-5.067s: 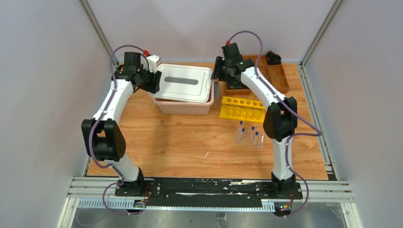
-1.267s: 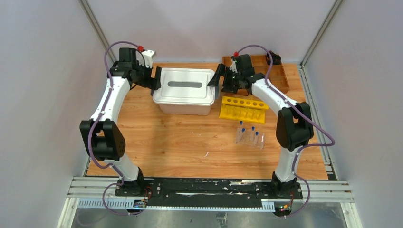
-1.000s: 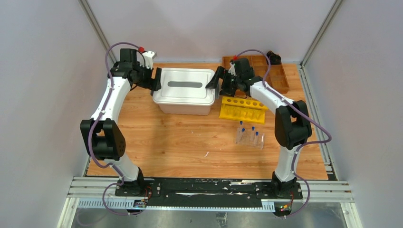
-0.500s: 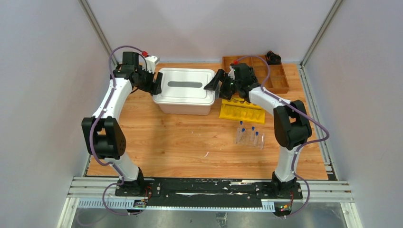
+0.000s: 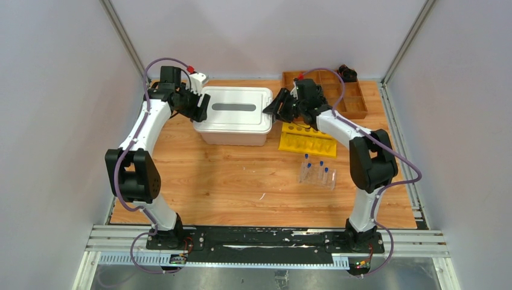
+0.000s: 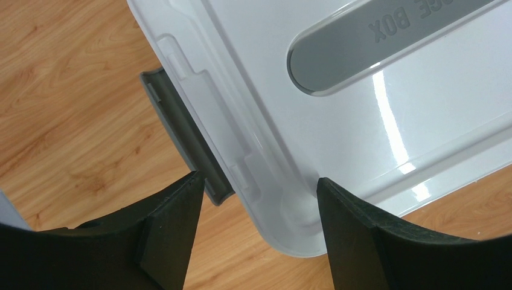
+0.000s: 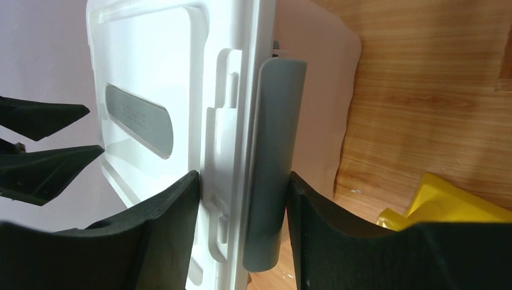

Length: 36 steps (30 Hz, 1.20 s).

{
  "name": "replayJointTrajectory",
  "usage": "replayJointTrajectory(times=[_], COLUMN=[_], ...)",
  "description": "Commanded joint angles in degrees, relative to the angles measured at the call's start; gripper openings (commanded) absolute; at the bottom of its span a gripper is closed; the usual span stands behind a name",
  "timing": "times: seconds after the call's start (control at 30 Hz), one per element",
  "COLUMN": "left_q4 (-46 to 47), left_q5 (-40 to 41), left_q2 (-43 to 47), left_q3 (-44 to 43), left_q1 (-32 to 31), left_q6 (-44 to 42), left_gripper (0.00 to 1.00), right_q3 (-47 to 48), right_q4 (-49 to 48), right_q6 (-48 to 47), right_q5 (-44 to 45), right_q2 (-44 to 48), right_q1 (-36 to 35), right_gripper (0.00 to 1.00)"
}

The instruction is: Organize the chemistry lab equipment

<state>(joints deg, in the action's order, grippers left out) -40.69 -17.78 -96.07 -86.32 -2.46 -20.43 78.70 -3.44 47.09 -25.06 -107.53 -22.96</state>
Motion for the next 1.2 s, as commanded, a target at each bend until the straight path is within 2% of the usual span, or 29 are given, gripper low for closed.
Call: replayJointTrajectory(times=[0.0,0.17,0.37,0.47,0.6,0.7,0.77,0.8,1.0,1.07,1.17], left_q4=[-1.51,-1.86,-2.21,-2.7,-6.06,-6.18,-5.05,-4.35,-1.05,0.06,1.33], left_q5=[0.73,0.4,0.11,0.49,0.33,-0.71,-2.91,-4.22,-7.18,-11.28,-21.0], left_q2=[-0.59,-0.66,-0.87,-0.58,-0.78,0.19,0.68,0.75,-1.95,-3.98,-7.56], left_q3=[-0.26,-0.6,-0.59,-1.15,-4.55,-5.14,-5.26,-5.14,-3.61,-2.97,-2.5], left_q1=[-0.27,-0.27,-0.27,-0.27,0.03,1.47,3.28,4.74,8.42,10.54,13.24], left_q6=[-1.73,-1.35,-1.46,-0.81,1.36,4.45,7.7,9.42,13.75,15.69,19.22], left_gripper=[0.73,0.69,0.68,0.68,0.71,0.85,0.98,1.0,1.0,1.0,0.93], right_q3=[2.77,7.54,9.74,10.48,10.14,9.85,9.96,9.97,10.82,11.02,11.71], right_q4=[6.91,15.55,18.72,20.35,21.07,21.2,21.2,21.25,21.78,21.88,22.14], right_q6=[-4.72,-11.04,-13.77,-14.56,-15.39,-15.92,-16.36,-16.61,-16.87,-17.32,-18.23], right_q5=[5.86,16.9,24.0,27.8,31.2,32.35,32.68,32.7,31.79,31.47,30.82], right_q2=[2.63,3.53,2.2,1.8,2.76,3.84,4.24,4.29,3.79,3.66,3.25], right_q1=[-2.59,-6.08,-9.3,-9.95,-10.25,-10.29,-10.5,-10.51,-10.44,-10.52,-10.48], right_gripper=[0.53,0.51,0.51,0.46,0.43,0.43,0.47,0.48,0.5,0.5,0.49])
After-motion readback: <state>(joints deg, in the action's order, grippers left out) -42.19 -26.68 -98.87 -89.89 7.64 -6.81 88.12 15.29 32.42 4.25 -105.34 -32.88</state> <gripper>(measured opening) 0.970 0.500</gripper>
